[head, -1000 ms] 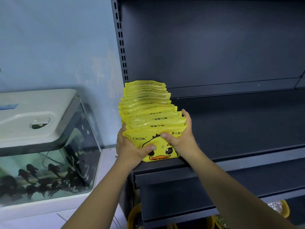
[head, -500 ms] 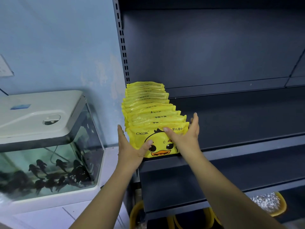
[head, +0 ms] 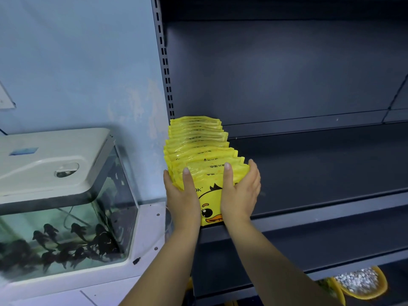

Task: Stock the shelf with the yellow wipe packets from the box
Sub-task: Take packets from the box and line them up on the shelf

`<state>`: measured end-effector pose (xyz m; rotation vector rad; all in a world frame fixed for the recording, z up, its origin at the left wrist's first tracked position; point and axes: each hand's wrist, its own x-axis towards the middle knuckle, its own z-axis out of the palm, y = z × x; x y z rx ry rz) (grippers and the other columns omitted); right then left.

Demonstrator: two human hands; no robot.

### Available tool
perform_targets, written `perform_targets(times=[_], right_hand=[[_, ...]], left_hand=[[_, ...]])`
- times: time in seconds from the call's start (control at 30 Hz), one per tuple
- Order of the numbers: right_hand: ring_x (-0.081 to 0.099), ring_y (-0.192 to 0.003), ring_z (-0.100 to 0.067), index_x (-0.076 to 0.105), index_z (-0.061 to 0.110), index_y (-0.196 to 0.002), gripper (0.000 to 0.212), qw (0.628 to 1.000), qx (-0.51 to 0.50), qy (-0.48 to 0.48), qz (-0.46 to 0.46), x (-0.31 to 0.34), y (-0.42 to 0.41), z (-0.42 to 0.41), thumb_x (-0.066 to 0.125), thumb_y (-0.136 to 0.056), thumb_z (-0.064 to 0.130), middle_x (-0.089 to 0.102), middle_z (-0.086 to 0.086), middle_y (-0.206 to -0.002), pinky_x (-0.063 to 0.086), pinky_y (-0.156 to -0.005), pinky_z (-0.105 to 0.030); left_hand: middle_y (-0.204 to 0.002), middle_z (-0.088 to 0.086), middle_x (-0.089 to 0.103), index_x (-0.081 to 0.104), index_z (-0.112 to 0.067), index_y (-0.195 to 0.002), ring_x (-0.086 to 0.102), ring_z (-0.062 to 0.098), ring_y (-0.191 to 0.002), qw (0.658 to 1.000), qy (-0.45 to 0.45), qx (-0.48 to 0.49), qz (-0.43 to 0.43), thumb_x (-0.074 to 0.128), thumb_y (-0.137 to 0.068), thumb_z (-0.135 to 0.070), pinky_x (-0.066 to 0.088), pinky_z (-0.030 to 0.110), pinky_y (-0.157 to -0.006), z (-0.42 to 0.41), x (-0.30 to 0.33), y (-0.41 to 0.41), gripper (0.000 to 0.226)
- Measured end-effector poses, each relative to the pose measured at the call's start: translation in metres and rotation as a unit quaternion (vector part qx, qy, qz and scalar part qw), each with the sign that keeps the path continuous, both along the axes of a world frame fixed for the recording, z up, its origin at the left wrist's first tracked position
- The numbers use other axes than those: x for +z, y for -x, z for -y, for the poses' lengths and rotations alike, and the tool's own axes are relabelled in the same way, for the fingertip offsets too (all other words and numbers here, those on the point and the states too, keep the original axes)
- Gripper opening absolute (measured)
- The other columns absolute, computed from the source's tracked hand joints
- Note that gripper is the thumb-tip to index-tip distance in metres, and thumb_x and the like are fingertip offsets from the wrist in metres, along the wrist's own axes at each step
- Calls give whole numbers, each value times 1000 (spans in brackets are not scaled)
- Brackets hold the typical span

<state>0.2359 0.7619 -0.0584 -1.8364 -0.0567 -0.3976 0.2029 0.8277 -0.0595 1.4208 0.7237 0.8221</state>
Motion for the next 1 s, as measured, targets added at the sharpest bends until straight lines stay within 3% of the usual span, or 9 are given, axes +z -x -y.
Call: perform_targets(times=[0.27, 0.37, 0.43, 0.5, 0.6, 0.67, 0.77, 0.87, 1.0], right_hand=[[17, -139, -13, 21, 16, -144, 99, 999, 9, -41, -1, 1, 12, 9, 21, -64, 75, 20, 0, -152, 10, -114, -39], [15, -131, 5, 19, 17, -145, 102, 999, 16, -43, -14, 0, 26, 22, 20, -61, 74, 11, 1, -154, 5, -115, -40], [15, -137, -7, 19, 19, -145, 101, 998, 27, -49, -27, 0, 34, 31, 24, -61, 75, 9, 3, -154, 10, -116, -42], [15, -140, -16, 21, 19, -145, 92, 998, 41, -49, -30, 0, 44, 43, 34, -69, 70, 7, 6, -154, 17, -114, -47], [17, -138, -16, 31, 19, -141, 64, 997, 80, -21, -12, -4, 61, 69, 53, -87, 45, 12, 6, -152, 23, -112, -47], [20, -137, -14, 39, 19, -136, 51, 993, 116, 10, -4, -10, 73, 90, 57, -89, 30, 21, 7, -148, 26, -112, -40], [31, -131, -11, 47, 20, -129, 41, 985, 155, 70, -3, -20, 94, 120, 56, -90, 25, 37, 7, -139, 30, -108, -31], [43, -120, -10, 51, 19, -126, 37, 980, 161, 117, -18, -33, 118, 149, 55, -90, 26, 48, 10, -121, 36, -98, -26], [51, -109, -12, 55, 19, -122, 35, 960, 158, 226, -53, -60, 151, 189, 56, -90, 33, 56, 8, -105, 42, -90, -27]], left_hand=[[-151, -5, 25, 20, -24, -146, 26, 16, -138, 1000, 18, 12, 7, 35, -94, -46, 21, 27, -105, 0, 3, 15, 57], [-151, -5, 25, 20, -23, -146, 25, 14, -138, 999, 16, 25, 24, 36, -96, -41, 19, 20, -98, 5, 3, 33, 55], [-151, -5, 26, 23, -21, -145, 26, 11, -137, 999, 4, 35, 35, 38, -96, -36, 18, 17, -98, 10, 2, 46, 53], [-147, -9, 30, 27, -21, -144, 27, 9, -136, 998, -16, 38, 49, 41, -96, -32, 20, 17, -100, 18, -1, 62, 51], [-131, -15, 43, 43, -21, -134, 37, 6, -130, 994, -78, 43, 65, 47, -94, -26, 27, 19, -102, 31, -7, 89, 41], [-116, -17, 54, 55, -22, -120, 46, 2, -116, 987, -144, 44, 56, 54, -90, -28, 31, 9, -95, 42, -13, 106, 31], [-96, -23, 54, 64, -16, -103, 47, -5, -96, 959, -278, 32, 35, 50, -78, -39, 30, -3, -85, 58, -24, 132, 36], [-86, -10, 58, 68, -9, -93, 48, 2, -88, 928, -373, 9, -12, 45, -77, -40, 35, 9, -81, 71, -38, 158, 42], [-75, -15, 56, 67, -13, -91, 53, 13, -80, 909, -401, -57, -97, 44, -76, -45, 40, 28, -73, 89, -58, 190, 43]])
